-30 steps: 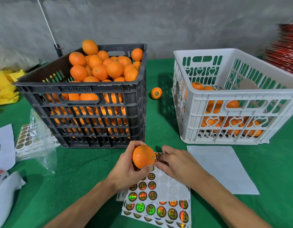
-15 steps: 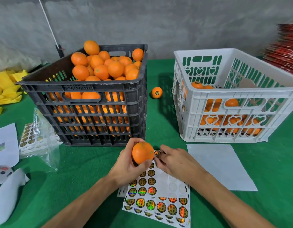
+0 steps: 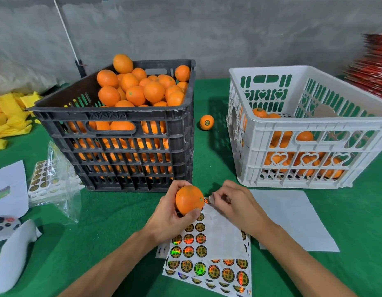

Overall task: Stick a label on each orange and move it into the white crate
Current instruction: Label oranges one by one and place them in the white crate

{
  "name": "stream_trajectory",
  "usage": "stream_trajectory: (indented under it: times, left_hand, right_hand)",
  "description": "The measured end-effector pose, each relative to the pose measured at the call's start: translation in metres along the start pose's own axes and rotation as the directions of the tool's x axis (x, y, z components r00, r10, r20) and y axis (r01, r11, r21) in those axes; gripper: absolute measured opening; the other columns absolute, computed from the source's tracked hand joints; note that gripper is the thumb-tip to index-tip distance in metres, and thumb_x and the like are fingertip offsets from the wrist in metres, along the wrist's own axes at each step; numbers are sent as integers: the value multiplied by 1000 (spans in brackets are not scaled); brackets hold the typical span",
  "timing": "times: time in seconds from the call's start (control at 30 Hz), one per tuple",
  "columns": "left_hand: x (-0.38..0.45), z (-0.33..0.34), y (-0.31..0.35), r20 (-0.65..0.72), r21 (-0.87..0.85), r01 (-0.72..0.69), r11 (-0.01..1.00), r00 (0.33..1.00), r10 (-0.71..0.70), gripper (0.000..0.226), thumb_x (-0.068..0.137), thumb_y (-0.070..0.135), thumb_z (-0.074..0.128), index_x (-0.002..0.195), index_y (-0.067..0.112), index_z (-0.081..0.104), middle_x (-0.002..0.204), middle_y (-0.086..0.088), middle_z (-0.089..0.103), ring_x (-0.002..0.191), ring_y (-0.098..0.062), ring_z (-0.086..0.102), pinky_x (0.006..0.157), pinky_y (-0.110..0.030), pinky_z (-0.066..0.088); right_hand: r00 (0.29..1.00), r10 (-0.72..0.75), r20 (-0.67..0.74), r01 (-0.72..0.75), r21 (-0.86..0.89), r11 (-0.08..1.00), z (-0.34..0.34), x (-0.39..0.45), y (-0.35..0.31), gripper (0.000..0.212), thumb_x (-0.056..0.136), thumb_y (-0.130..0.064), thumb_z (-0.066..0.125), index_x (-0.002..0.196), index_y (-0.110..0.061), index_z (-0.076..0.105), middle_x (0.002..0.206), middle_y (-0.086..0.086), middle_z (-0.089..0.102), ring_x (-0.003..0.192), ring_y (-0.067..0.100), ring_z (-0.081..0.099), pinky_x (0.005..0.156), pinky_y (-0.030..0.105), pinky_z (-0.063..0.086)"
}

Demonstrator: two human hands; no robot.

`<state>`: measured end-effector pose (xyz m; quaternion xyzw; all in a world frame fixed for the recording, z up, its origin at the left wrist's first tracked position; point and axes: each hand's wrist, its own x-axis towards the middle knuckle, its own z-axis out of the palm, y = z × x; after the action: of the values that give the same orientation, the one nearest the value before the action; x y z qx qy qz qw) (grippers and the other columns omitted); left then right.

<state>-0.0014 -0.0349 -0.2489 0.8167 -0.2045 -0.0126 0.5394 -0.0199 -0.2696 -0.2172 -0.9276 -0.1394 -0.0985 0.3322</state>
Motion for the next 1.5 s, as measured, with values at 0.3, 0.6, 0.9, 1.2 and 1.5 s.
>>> stream_trajectory:
  times: [0.3, 0.6, 0.9, 1.2, 1.5]
  left_hand:
    - [3, 5, 2, 31, -56, 50, 997, 998, -48, 77, 81, 65, 78, 141, 39, 37, 113, 17, 62, 92, -20, 71, 77, -43, 64]
    - [6, 9, 6, -33, -138, -19, 990, 999, 14, 77, 86, 51, 81, 145, 33, 35, 121, 15, 59, 106, -23, 69, 85, -41, 62]
    - [63, 11, 103, -243, 29, -345, 938, 908, 341, 78, 86, 32, 79, 151, 41, 38, 150, 24, 38, 131, -1, 51, 95, -17, 53]
    - [174, 16, 237, 185, 261, -507, 821, 861, 473, 92, 96, -1, 57, 164, 33, 3, 169, 12, 9, 147, -10, 32, 113, -23, 37]
    - [211, -12, 248, 179, 680, -406, 610, 899, 399, 68, 96, 18, 66, 155, 21, 33, 165, 3, 19, 117, -31, 62, 84, -40, 53]
  right_hand:
    - [936, -188, -297, 162, -111, 981, 7, -3, -27, 12, 101, -27, 63, 95, -17, 67, 90, -10, 46, 71, 9, 52, 59, 19, 45]
    - [919, -316, -237, 271, -205, 941, 9, -15, -35, 37, 106, -32, 42, 130, -15, 65, 120, -5, 56, 93, 9, 61, 73, 29, 56]
    - [751, -263, -605, 237, -125, 964, -36, 15, -74, 74, 94, -52, 68, 147, -3, 51, 148, 4, 56, 135, 15, 55, 109, 28, 48]
    - [628, -166, -760, -6, -218, 976, -144, 65, -59, 65, 103, -33, 56, 158, -6, 33, 161, 16, 39, 146, 32, 42, 118, 49, 39]
    - [682, -287, -673, -51, -434, 899, -149, 94, -57, 32, 95, -10, 69, 126, -3, 71, 143, 18, 60, 138, 36, 52, 118, 57, 35]
